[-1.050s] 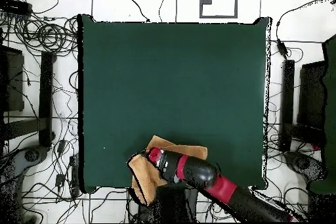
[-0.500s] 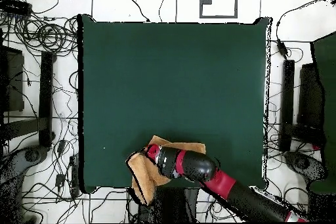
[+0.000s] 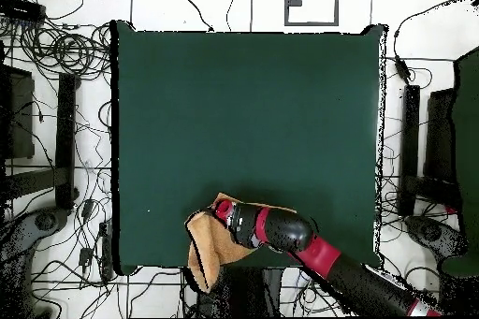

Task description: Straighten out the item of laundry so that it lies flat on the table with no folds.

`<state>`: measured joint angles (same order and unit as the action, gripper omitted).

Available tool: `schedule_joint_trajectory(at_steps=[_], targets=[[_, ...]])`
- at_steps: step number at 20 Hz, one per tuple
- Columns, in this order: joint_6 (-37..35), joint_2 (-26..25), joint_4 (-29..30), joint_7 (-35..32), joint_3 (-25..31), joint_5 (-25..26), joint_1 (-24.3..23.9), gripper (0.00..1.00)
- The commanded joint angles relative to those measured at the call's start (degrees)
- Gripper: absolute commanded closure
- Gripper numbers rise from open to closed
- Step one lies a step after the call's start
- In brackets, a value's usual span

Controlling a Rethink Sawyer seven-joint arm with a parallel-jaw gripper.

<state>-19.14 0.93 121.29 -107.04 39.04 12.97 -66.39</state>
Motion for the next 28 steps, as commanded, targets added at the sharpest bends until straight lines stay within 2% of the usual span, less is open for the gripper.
schedule_joint_trajectory(at_steps=[1, 3, 4, 8, 12, 28], targets=[[-3.2, 1.1, -12.9, -1.0, 2.0, -2.6, 4.8, 1.00], [2.3, 1.3, -14.3, -0.4, 1.4, 0.6, 5.1, 1.00], [7.9, 1.0, -14.6, -0.6, 1.6, 3.2, 4.8, 1.00], [11.2, -0.4, -15.9, 1.0, 2.5, 7.4, 3.6, 1.00], [13.3, -1.3, -16.8, 1.8, 3.6, 11.5, 2.7, 1.00], [14.5, -3.9, -17.6, 0.8, 5.6, 18.5, 0.0, 1.00]])
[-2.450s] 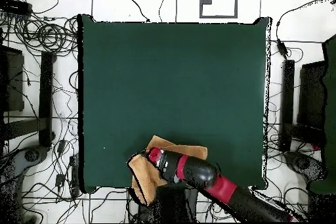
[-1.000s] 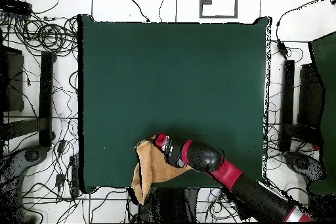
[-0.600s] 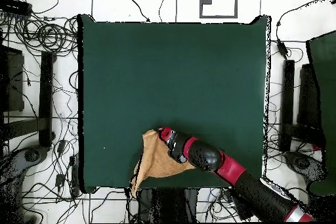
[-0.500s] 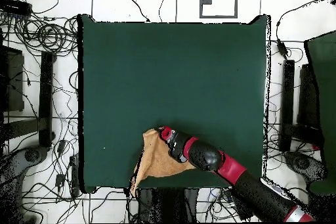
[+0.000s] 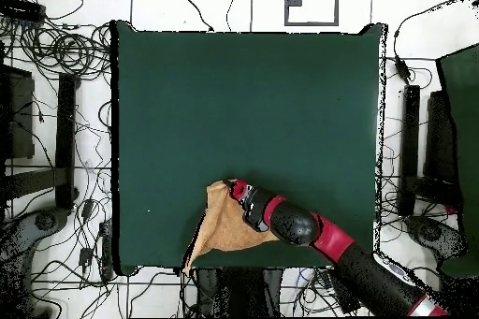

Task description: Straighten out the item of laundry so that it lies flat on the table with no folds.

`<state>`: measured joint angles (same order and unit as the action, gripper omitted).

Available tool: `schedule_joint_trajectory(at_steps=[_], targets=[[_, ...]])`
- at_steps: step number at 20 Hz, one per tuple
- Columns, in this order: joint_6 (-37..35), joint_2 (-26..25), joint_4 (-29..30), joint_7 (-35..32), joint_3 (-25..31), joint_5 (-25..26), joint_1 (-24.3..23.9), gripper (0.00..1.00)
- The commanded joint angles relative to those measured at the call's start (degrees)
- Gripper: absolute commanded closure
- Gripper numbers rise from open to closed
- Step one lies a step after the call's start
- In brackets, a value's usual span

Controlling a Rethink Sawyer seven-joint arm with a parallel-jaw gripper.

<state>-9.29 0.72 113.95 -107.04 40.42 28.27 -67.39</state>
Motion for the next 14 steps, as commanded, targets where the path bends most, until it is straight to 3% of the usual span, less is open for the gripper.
schedule_joint_trajectory(at_steps=[1, 9, 14], targets=[[4.5, -3.6, -10.3, 0.6, 4.2, 3.3, 1.0, 1.00], [3.0, -3.4, -13.3, 2.8, 6.3, 6.1, 1.3, 1.00], [1.2, -1.9, -12.6, 0.6, 5.7, 4.8, 1.8, 1.00]])
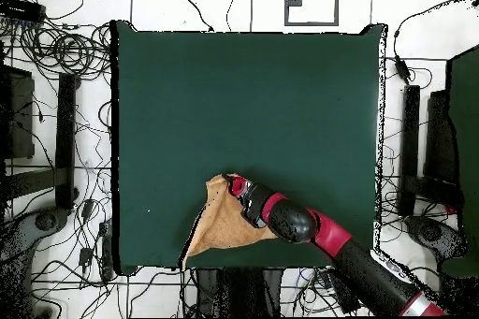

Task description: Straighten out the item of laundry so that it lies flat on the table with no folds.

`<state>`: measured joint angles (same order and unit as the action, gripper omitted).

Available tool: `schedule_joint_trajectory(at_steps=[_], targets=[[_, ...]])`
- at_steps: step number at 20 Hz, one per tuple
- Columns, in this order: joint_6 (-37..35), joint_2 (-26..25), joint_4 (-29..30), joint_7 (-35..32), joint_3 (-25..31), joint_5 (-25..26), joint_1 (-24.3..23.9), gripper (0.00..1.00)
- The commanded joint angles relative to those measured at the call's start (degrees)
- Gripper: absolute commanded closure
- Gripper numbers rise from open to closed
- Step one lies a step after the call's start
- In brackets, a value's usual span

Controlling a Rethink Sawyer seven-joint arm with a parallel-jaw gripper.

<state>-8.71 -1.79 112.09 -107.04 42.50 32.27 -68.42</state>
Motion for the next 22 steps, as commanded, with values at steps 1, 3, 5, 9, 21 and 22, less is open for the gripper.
schedule_joint_trajectory(at_steps=[1, 3, 5, 9, 21, 22], targets=[[0.5, 0.6, -10.5, 0.0, 3.3, 0.3, 2.9, 1.00], [-0.8, 1.1, -9.7, -3.9, 1.0, -3.3, 3.9, 1.00], [-3.3, 0.6, -9.1, -6.3, -0.2, -6.8, 4.1, 1.00], [-5.9, 0.1, -8.6, -8.2, -1.5, -11.4, 4.5, 1.00], [-8.5, -2.8, -10.2, -3.8, -0.9, -17.7, 3.7, 1.00], [-8.7, -2.7, -10.2, -3.6, -0.7, -17.9, 3.7, 1.00]])
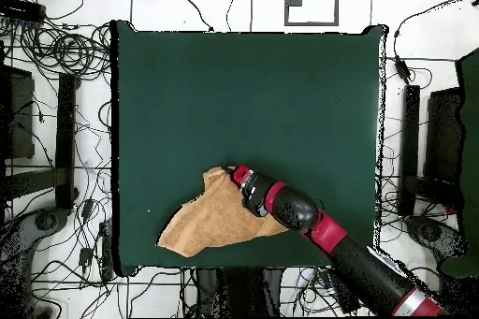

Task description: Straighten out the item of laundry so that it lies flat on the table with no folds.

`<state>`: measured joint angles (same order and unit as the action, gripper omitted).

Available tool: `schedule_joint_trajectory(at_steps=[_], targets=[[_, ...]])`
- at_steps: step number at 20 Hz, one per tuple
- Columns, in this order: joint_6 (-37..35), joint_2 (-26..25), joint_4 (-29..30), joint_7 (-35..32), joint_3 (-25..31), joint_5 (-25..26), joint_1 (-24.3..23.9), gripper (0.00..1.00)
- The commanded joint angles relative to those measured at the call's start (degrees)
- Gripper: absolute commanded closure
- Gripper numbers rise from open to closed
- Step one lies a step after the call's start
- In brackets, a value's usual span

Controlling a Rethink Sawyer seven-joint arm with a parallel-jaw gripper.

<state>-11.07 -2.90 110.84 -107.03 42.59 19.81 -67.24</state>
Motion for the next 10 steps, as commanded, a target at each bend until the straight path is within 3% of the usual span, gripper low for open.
schedule_joint_trajectory(at_steps=[1, 10], targets=[[-6.5, -1.7, -9.1, -3.5, -0.8, -5.5, 2.5, 1.00], [-4.4, -0.3, -5.9, -4.3, -0.1, -5.0, 1.8, 1.00]])
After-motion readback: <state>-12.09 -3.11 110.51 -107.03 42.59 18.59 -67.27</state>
